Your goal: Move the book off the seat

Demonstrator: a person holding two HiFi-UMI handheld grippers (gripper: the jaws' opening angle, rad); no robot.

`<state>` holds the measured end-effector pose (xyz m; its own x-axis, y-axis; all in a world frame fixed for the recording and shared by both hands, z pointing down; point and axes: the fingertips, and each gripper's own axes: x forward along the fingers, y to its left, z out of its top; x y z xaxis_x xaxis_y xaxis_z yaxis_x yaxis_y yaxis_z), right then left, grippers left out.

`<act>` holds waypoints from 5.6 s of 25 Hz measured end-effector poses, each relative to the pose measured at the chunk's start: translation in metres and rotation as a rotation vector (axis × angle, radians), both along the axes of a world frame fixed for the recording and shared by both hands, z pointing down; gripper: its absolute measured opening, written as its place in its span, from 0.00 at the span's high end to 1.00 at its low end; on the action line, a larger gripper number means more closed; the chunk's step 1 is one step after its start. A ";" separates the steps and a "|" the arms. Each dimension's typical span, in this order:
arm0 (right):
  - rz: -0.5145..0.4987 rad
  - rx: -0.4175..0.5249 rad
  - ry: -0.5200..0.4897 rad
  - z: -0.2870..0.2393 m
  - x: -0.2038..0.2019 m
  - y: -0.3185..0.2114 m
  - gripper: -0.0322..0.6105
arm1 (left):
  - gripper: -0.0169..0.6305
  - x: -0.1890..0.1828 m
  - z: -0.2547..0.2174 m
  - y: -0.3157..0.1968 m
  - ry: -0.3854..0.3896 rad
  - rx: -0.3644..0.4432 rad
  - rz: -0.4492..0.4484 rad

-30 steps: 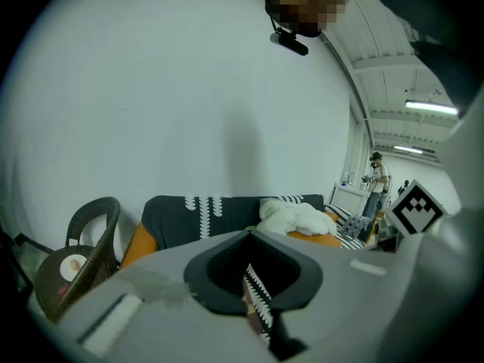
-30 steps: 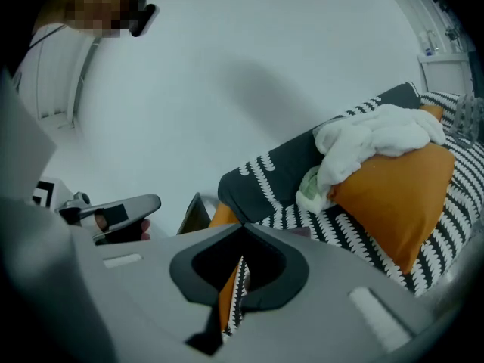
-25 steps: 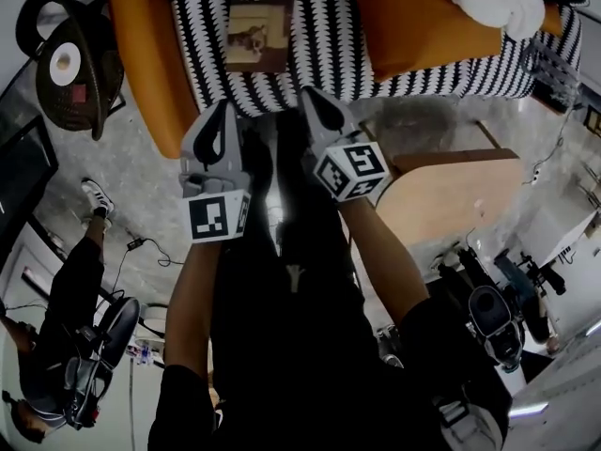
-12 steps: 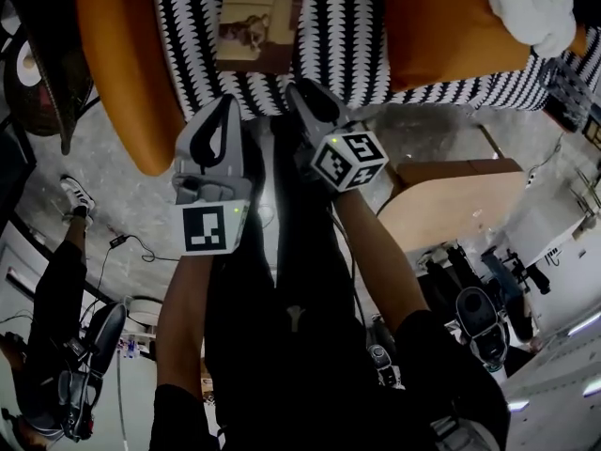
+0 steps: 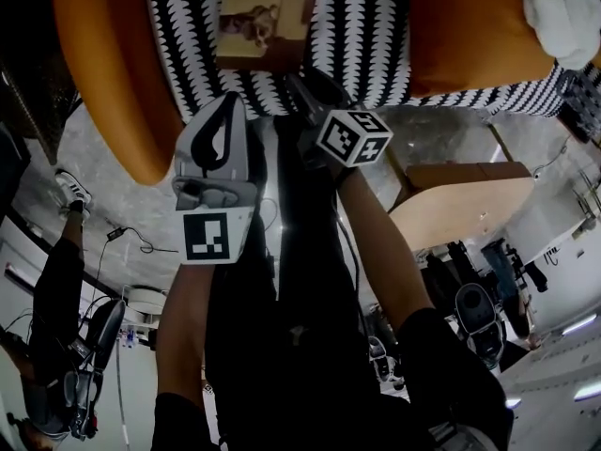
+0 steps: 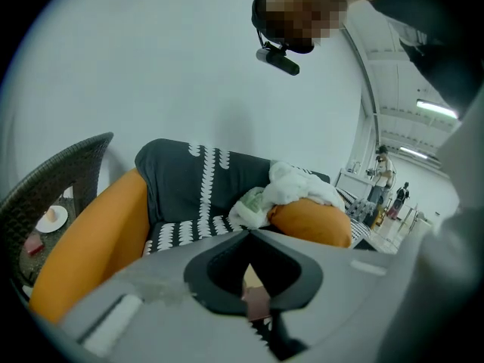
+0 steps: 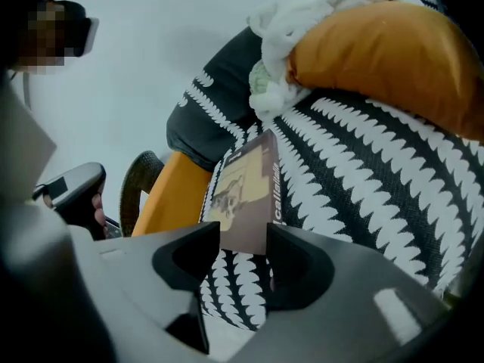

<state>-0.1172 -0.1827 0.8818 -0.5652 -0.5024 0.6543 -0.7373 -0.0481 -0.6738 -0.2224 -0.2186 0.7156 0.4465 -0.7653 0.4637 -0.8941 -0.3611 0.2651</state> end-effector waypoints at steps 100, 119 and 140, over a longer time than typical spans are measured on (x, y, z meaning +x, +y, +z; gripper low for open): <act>-0.068 0.251 0.281 -0.255 -0.034 -0.010 0.71 | 0.96 -0.080 -0.204 0.008 0.043 0.098 -0.152; 0.016 0.440 0.312 -0.422 -0.036 0.010 0.71 | 0.96 -0.090 -0.345 0.047 0.087 0.233 -0.089; 0.124 0.631 0.359 -0.540 -0.028 0.058 0.71 | 0.96 -0.095 -0.424 0.081 0.119 0.323 -0.020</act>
